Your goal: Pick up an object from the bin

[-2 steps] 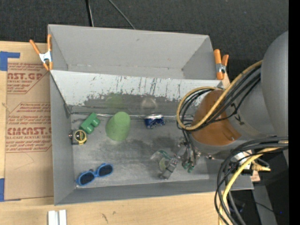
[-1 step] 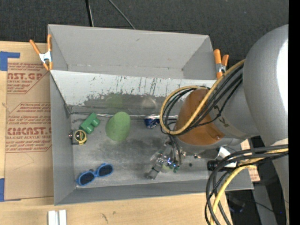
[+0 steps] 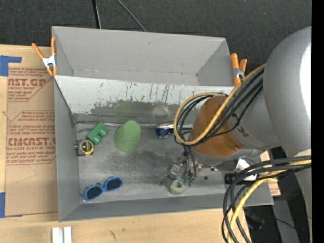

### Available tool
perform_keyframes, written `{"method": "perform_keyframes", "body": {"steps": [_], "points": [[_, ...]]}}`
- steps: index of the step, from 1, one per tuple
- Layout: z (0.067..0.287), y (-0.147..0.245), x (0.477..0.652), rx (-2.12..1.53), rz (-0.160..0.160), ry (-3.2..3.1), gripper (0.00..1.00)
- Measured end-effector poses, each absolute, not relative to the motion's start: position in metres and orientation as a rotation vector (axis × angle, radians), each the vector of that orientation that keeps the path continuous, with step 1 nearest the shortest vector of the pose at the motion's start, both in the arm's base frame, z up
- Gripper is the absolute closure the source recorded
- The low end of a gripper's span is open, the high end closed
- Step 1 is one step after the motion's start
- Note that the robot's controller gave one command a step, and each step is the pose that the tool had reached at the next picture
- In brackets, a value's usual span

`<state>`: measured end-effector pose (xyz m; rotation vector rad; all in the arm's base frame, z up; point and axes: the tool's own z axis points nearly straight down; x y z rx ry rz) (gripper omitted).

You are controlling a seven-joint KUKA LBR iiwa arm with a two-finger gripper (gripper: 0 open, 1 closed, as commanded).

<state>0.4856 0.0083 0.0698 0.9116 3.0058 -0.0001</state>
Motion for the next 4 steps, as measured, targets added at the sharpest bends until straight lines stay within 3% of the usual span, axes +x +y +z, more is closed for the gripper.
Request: {"method": "perform_keyframes", "body": {"steps": [1, 2, 3, 4], "points": [[0.084, 0.009, 0.485, 0.910, 0.001, 3.007, 1.00], [0.135, 0.009, 0.486, 0.908, 0.002, 3.004, 1.00], [0.140, 0.010, 0.486, 0.907, 0.001, 3.008, 1.00], [0.188, 0.010, 0.487, 0.904, 0.002, 3.005, 1.00]]}}
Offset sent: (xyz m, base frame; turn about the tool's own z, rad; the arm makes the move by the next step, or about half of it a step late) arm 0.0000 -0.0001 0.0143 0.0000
